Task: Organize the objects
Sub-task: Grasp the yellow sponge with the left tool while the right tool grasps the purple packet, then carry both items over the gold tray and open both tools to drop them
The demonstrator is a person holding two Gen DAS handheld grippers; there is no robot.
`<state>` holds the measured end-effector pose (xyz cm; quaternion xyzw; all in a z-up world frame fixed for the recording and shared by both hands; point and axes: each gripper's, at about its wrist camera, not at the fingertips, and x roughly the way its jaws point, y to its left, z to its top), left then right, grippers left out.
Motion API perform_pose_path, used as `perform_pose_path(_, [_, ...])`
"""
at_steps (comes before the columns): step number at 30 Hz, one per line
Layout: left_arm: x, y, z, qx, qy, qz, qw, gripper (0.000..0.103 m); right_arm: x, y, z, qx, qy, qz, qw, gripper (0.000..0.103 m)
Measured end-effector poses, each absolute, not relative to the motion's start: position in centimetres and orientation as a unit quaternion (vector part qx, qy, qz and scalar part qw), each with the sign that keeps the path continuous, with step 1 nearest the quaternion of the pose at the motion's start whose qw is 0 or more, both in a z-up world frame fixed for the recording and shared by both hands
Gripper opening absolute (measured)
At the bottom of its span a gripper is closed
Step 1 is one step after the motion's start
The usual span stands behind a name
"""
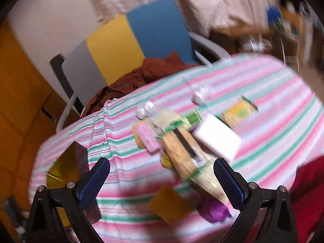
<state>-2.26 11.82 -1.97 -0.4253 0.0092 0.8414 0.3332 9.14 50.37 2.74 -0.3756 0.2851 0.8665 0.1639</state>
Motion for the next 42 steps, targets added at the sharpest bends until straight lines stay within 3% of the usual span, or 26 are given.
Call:
perform_pose_path(13, [3.4,28.6,-3.7,-0.405,0.157,0.731,0.527,0.077,15.0,53.9,-0.2,-0.391,0.325,0.833,0.217,0.103])
perform_pose_path(14, [3.8,30.0,-4.3,-0.409,0.169,0.720,0.534,0.082,15.1,54.0,-0.6,-0.390,0.331,0.832,0.215,0.103])
perform_pose_path(19, [4.8,34.2,-6.0,-0.416,0.196,0.696,0.551,0.085,14.6,53.8,-1.1,-0.396,0.326,0.833,0.205,0.103])
perform_pose_path(27, [5.0,38.6,-9.2,-0.415,0.258,0.692,0.531,0.083,14.0,54.0,-2.2,-0.416,0.326,0.826,0.198,0.103])
perform_pose_path(28, [4.9,38.7,-9.5,-0.418,0.257,0.691,0.531,0.081,13.9,54.0,-2.4,-0.422,0.324,0.823,0.200,0.103])
perform_pose_path(29, [4.7,38.6,-9.7,-0.424,0.245,0.686,0.538,0.070,13.8,54.0,-2.6,-0.428,0.322,0.820,0.202,0.103])
perform_pose_path(30, [4.4,38.2,-9.8,-0.436,0.225,0.678,0.547,0.065,13.7,53.9,-2.6,-0.431,0.320,0.819,0.202,0.103])
perform_pose_path(42, [3.4,31.1,-8.1,-0.442,0.157,0.709,0.527,0.062,10.3,53.0,-5.6,-0.564,0.257,0.756,0.210,0.103])
